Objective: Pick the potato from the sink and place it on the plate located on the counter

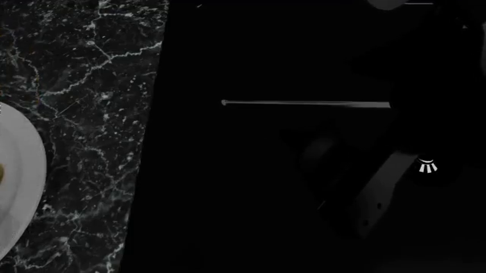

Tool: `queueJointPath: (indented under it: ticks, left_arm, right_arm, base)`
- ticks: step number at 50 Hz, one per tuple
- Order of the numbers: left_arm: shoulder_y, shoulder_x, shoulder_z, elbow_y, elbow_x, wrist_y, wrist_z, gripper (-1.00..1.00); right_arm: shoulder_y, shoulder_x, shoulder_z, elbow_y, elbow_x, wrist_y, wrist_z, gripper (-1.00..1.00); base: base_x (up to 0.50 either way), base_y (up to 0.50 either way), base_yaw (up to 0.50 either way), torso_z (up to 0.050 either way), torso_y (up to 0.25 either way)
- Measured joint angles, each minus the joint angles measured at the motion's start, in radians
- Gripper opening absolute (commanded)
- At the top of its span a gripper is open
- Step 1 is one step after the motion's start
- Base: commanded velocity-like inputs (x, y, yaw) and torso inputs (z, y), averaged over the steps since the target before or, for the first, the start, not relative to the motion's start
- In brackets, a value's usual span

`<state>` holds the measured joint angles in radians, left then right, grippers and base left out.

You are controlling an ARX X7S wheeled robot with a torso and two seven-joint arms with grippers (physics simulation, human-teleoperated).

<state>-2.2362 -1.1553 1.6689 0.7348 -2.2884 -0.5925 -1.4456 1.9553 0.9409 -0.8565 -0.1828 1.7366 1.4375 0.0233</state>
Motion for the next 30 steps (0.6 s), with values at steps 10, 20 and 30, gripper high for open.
queueJointPath:
  ticks: [10, 20, 30]
  left_arm:
    - [-0.018, 0.009, -0.047, 0.01, 0.009, 0.026, 0.005, 1.0]
    - [-0.042, 0.018, -0.098, 0.013, 0.01, 0.036, 0.005, 1.0]
    - [-0.086, 0.025, -0.176, 0.032, -0.037, 0.023, -0.039, 1.0]
  right_arm:
    - [-0.001, 0.002, -0.008, -0.001, -0.001, -0.007, 0.008, 1.0]
    - [0.004, 0.004, -0.016, -0.003, 0.015, -0.009, 0.045, 1.0]
    - [0.022, 0.013, -0.02, -0.002, 0.058, -0.005, 0.1, 1.0]
  base:
    - [0.0, 0.0, 0.0, 0.0, 0.0]
    - [0.0, 0.0, 0.0, 0.0, 0.0]
    - [0.0, 0.0, 0.0, 0.0, 0.0]
